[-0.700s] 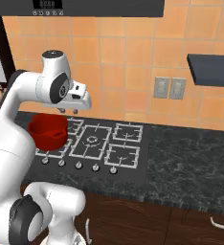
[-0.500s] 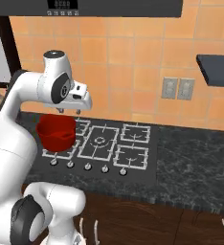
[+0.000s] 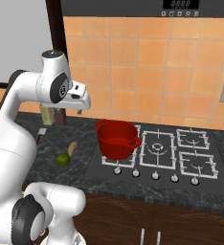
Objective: Put the lime and sweet potato in the pot. Retrieve the spatula and lightly stir the vegetables in the pot.
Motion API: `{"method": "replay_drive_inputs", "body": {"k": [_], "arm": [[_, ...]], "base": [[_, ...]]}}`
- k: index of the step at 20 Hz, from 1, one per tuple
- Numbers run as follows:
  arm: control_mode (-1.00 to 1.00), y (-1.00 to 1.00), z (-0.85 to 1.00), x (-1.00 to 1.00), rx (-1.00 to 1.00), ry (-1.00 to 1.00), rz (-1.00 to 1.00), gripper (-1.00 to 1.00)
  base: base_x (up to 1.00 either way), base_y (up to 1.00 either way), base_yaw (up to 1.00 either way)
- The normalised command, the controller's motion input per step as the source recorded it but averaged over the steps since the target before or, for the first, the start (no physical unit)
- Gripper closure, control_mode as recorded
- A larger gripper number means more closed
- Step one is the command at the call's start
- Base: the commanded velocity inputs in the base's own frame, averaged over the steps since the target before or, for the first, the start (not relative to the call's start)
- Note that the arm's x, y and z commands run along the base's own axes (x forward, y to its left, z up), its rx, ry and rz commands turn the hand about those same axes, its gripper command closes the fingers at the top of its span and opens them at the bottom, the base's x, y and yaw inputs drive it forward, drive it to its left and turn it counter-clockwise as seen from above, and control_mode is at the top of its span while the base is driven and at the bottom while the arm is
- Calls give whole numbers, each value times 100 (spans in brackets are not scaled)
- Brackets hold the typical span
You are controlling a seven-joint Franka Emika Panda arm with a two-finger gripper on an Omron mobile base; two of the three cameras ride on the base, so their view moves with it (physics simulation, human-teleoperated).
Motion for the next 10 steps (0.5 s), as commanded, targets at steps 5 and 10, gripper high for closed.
{"method": "replay_drive_inputs", "body": {"k": [5, 10], "arm": [[100, 0, 0, 0, 0, 0, 0, -100], [-100, 0, -22, 2, -1, 10, 0, -100]], "base": [[9, 40, 0], [0, 0, 0]]}}
